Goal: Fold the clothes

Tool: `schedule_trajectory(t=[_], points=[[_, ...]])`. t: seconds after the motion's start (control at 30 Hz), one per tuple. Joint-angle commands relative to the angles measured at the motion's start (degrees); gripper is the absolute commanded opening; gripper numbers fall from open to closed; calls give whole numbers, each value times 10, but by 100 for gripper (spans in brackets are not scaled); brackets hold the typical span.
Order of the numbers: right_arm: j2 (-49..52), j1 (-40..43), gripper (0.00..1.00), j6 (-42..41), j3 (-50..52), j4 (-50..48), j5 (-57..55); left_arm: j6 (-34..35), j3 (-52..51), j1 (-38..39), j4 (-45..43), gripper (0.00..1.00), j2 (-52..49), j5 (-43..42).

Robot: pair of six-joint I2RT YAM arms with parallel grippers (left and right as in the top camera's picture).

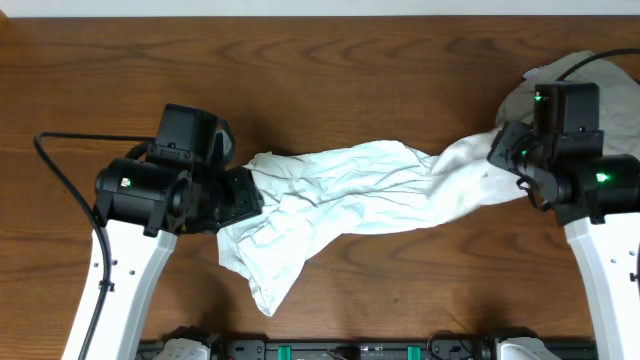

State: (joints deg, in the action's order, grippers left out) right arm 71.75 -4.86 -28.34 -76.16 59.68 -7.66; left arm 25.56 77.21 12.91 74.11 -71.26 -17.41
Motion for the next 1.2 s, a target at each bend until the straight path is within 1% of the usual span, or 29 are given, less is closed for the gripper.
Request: schedule_trajectory(t=[0.0,0.03,0.07,0.13,0.2,0.23,0.33,0.43,0.5,0.6,0.7,0.8,0.9,0.97,1.07,1.17], points=[[0,9,35,16,-10,5,-7,-1,-4,-2,2,85,2,19],[0,8,43,16,-10,7,-6,-2,-4,-2,2,94,2,19],[0,8,47,16,-10,10,-4,-4,-4,-2,2,98,2,19],[0,8,57,17,-10,20,5,-12,-4,-2,2,98,2,18],[0,8,73,19,-10,34,10,-18,-4,-2,11,98,2,18],[0,8,78,19,-10,43,10,-17,-4,-2,18,98,2,18],[0,9,99,23,-10,74,6,-18,-4,-2,54,98,2,9],[0,15,99,23,-10,87,3,-20,-6,6,93,98,4,-1],[1,23,99,23,-10,87,3,-18,-18,18,101,98,14,-1],[1,42,99,23,-10,87,4,21,-56,35,92,98,55,-1],[1,60,99,23,-10,87,4,76,-108,39,66,98,116,-1],[1,68,99,23,-10,87,4,113,-162,39,35,98,177,-1],[1,68,99,23,-10,85,6,165,-212,39,17,98,219,-6],[1,68,99,23,-10,83,11,185,-249,39,-2,98,233,-35],[1,68,99,23,-10,79,21,207,-317,39,-52,98,239,-99],[1,68,99,23,-10,79,26,217,-380,40,-92,98,237,-124]])
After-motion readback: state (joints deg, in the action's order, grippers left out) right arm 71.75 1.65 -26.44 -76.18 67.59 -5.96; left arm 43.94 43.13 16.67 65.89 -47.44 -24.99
